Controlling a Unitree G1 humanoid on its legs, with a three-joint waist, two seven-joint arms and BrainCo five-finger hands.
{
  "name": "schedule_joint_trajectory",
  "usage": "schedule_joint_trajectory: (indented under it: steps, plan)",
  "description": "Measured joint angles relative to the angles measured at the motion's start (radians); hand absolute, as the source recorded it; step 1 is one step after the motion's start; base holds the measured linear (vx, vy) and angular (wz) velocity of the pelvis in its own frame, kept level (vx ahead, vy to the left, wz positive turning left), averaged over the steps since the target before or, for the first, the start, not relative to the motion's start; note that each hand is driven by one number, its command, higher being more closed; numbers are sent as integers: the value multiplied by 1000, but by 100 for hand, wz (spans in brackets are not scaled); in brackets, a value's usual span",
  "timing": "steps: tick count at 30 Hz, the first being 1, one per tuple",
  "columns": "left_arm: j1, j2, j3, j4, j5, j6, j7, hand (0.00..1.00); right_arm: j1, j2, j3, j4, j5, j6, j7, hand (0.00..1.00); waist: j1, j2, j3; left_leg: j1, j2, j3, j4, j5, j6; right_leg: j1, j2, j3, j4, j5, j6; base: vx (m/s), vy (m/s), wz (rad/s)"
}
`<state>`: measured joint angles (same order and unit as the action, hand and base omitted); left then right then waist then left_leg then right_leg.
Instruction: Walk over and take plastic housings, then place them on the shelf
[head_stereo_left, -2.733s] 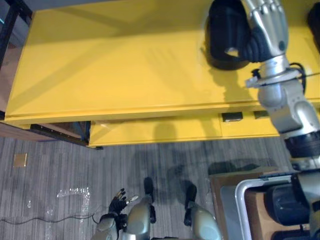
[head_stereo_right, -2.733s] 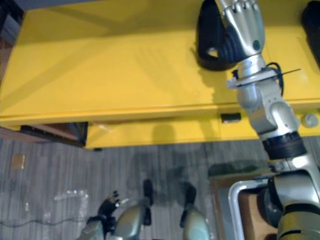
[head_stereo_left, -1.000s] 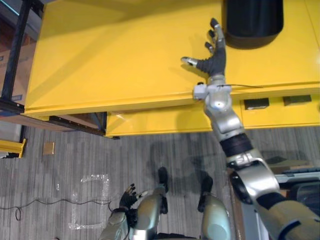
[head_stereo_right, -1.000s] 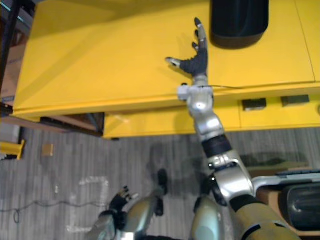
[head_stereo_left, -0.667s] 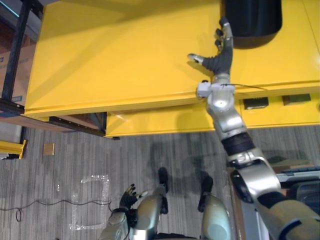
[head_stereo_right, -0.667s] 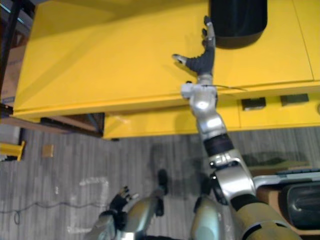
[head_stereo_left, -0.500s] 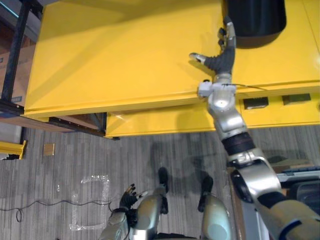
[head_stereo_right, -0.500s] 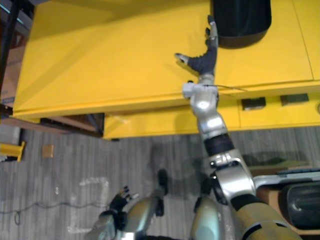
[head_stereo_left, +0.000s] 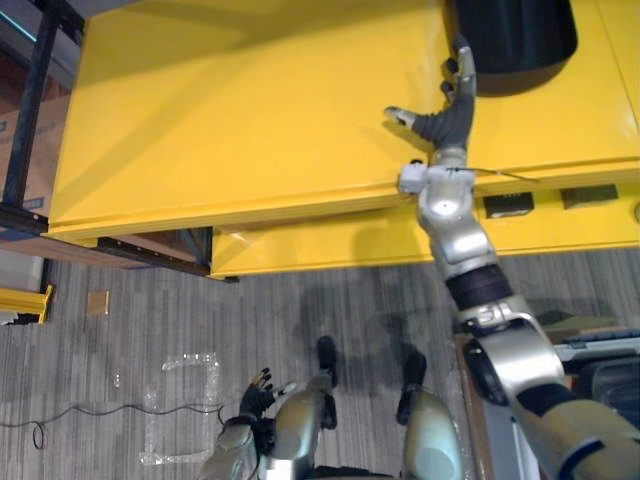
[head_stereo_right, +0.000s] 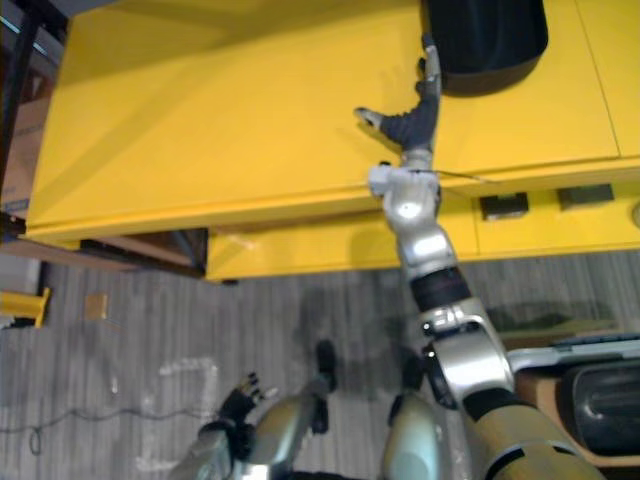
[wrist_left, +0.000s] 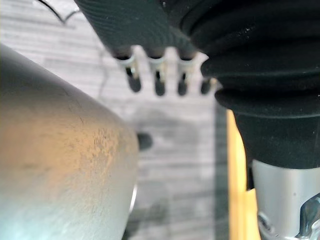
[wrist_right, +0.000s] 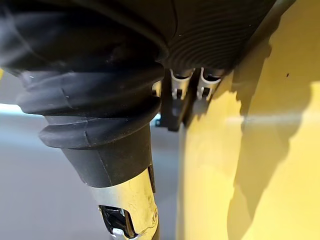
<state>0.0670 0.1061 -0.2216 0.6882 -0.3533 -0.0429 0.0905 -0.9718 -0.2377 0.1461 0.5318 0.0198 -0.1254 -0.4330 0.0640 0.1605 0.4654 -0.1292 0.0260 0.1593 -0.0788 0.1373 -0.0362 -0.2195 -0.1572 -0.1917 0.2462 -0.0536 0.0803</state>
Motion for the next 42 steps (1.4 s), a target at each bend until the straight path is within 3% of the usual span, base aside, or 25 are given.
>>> schedule_joint_trajectory:
  steps: [5,9,12,14,17,20,22,24,29,32,39,40,42]
  plan:
    - [2,0,3,2,10,-7,-23,0,15,-6,90,-92,-81,-181,117,0,-5,0,0,9,5,8,0,-1,-1,15,7,1,-23,10,-1,12,-5,-3]
    - [2,0,8,23,25,-14,-28,0,74,-4,221,-333,-136,-261,193,0,-20,-3,-1,36,18,15,0,-7,-8,64,26,4,-68,31,-2,47,-18,-8]
    - [3,0,22,49,52,-22,-28,0,214,13,258,-574,-130,-257,241,0,-25,-26,-30,58,35,36,0,-24,-18,93,47,16,-116,31,-3,14,-20,-17]
    - [6,4,35,79,63,-23,-28,0,311,8,236,-653,-100,-216,256,0,-31,-52,-71,63,44,53,0,-33,-22,103,61,36,-152,45,-1,80,-25,-32]
    - [16,18,63,119,101,-38,-27,0,519,3,104,-733,-6,-170,250,0,-56,-113,-120,114,60,109,-1,-58,-33,154,85,84,-215,83,-9,108,-24,-58]
    - [44,20,76,147,169,-47,-9,0,856,35,-99,-824,55,-172,214,0,-101,-167,-191,183,71,222,-1,-100,-50,184,110,191,-260,103,-11,118,-10,-110]
    - [74,15,77,159,197,-45,14,0,1026,41,-209,-845,67,-175,208,0,-153,-170,-240,221,78,298,-1,-126,-58,187,121,263,-268,108,-9,131,29,-127]
    - [70,11,82,170,207,-45,18,0,1128,34,-324,-845,74,-176,182,0,-232,-161,-259,272,83,396,4,-159,-67,189,138,353,-277,126,-1,79,22,-124]
    - [54,4,97,181,207,-61,16,0,1316,87,-396,-827,86,-177,174,0,-283,-161,-279,323,97,541,46,-211,-82,188,167,491,-294,150,5,-35,-11,-91]
    - [81,4,119,185,233,-86,13,0,1430,121,-429,-823,131,-216,197,0,-329,-159,-292,341,100,584,50,-220,-87,187,171,507,-306,149,12,-90,-53,-42]
    - [113,4,91,145,236,-91,11,0,1425,117,-386,-786,164,-265,261,0,-321,-160,-306,346,92,568,71,-234,-89,184,174,501,-307,159,5,-65,-42,-10]
    - [124,4,91,131,227,-92,14,0,1404,111,-367,-778,167,-266,265,0,-316,-163,-308,335,95,524,98,-251,-83,179,176,513,-307,160,6,-33,-44,-54]
    - [155,2,89,106,178,-95,24,0,1284,77,-276,-703,204,-273,284,0,-260,-169,-308,268,104,299,260,-330,-17,161,184,600,-301,172,-4,-24,-29,-99]
